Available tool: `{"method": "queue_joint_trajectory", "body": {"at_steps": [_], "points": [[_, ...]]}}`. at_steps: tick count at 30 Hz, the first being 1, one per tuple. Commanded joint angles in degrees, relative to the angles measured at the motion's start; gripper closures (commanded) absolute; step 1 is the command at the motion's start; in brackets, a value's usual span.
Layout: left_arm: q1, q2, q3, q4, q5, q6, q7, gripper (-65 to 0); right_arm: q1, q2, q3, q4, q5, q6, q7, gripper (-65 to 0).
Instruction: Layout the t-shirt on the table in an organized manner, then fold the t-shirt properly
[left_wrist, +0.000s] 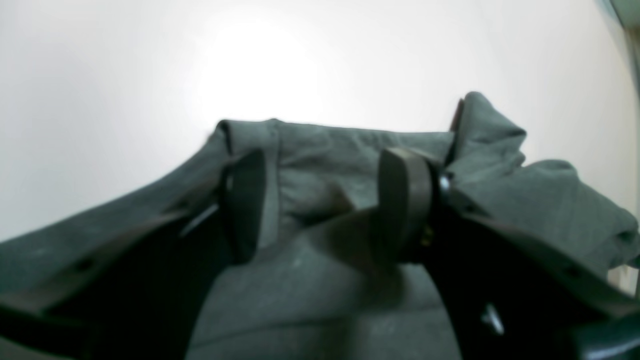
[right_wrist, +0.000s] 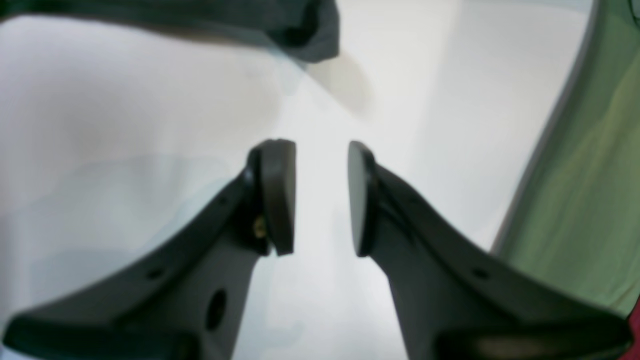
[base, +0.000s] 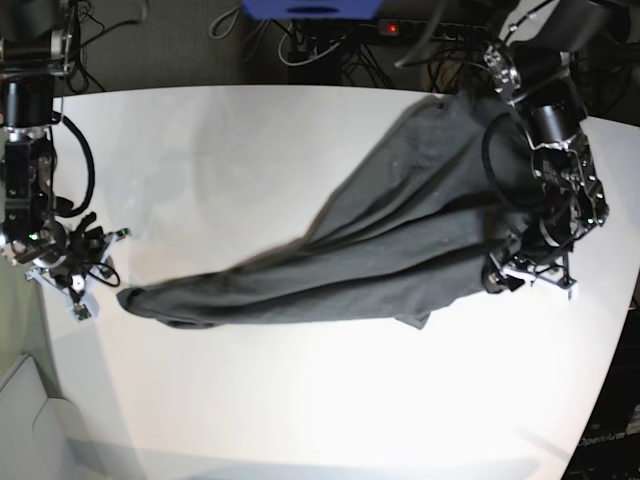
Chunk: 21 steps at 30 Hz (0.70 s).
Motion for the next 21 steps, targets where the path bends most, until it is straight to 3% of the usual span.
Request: {"method": "queue_joint_trajectory", "body": {"at_steps": [1,5,14,21], "points": [[-1.34,-0.73,-0.02,0.71,-0.40,0.85,-0.81,-35.2,1.14,0.91,0.45,0.89,0.33,-0.26,0.94,-18.5],[-1.43,-1.35,-0.28,-1.93,-0.05,3.31,-2.13,-35.2,1.14,1.00,0.45,0.89,0.33,-0.26,1.03,-18.5],[-1.34,-8.11,-0.55,-11.34,-0.22,3.31,-10.21,-35.2,0.35,1.97,0.45,0.71,0.33,-0.26,1.03,-18.5],[-0.99,-10.05,-14.26,-13.27,0.21,3.31,-10.48,-35.2,0.35,2.85,0.45,0.71,0.33,-0.26,1.12,-18.5]]}}
